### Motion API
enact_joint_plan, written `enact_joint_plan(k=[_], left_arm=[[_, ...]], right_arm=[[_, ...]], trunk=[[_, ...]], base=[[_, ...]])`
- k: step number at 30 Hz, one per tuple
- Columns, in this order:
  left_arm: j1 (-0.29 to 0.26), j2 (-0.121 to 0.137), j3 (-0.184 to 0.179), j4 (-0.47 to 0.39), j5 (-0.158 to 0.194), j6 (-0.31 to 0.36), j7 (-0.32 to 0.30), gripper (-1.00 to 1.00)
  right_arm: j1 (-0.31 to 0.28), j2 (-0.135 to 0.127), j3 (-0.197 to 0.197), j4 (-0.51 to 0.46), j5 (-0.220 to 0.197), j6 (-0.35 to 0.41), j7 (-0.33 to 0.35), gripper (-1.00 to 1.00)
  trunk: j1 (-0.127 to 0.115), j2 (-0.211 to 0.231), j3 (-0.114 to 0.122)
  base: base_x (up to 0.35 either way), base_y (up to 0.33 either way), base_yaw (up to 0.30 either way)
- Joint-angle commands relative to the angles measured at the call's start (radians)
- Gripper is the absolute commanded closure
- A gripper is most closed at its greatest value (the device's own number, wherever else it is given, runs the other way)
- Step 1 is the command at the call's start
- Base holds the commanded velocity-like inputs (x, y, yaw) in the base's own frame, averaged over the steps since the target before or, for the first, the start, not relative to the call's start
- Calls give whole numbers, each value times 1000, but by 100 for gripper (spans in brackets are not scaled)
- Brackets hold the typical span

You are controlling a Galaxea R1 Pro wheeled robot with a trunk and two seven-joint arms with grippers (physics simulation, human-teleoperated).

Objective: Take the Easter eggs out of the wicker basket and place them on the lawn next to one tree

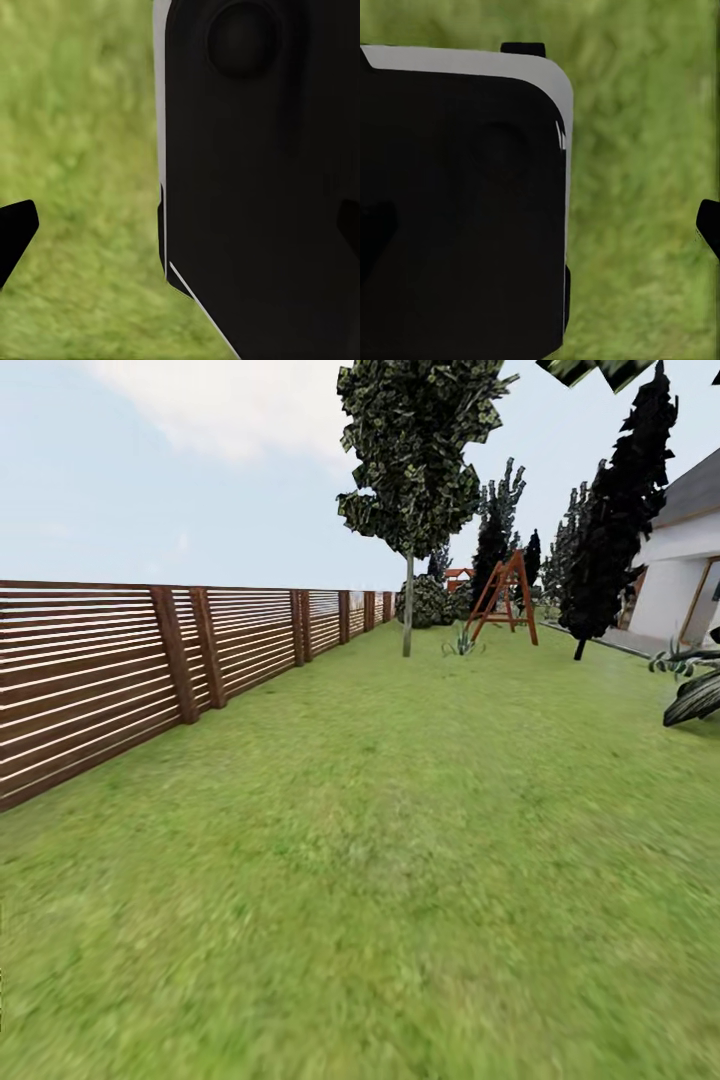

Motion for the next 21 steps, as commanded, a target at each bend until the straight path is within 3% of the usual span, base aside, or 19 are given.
enact_joint_plan(k=[1, 9, 21], left_arm=[[0, 0, 0, -1, 0, 0, 0, -100], [0, 0, 0, -1, 0, 0, 0, -100], [0, 0, 0, -1, 0, 0, 0, -100]], right_arm=[[-1, 0, 0, 1, -2, -1, 0, -100], [-1, 0, -1, 1, -5, 0, 0, -100], [-1, 0, 2, 1, 4, 0, 0, -100]], trunk=[[1, 0, -1], [1, 0, -1], [1, 0, -1]], base=[[330, 0, 201], [330, 0, 224], [330, 0, 12]])
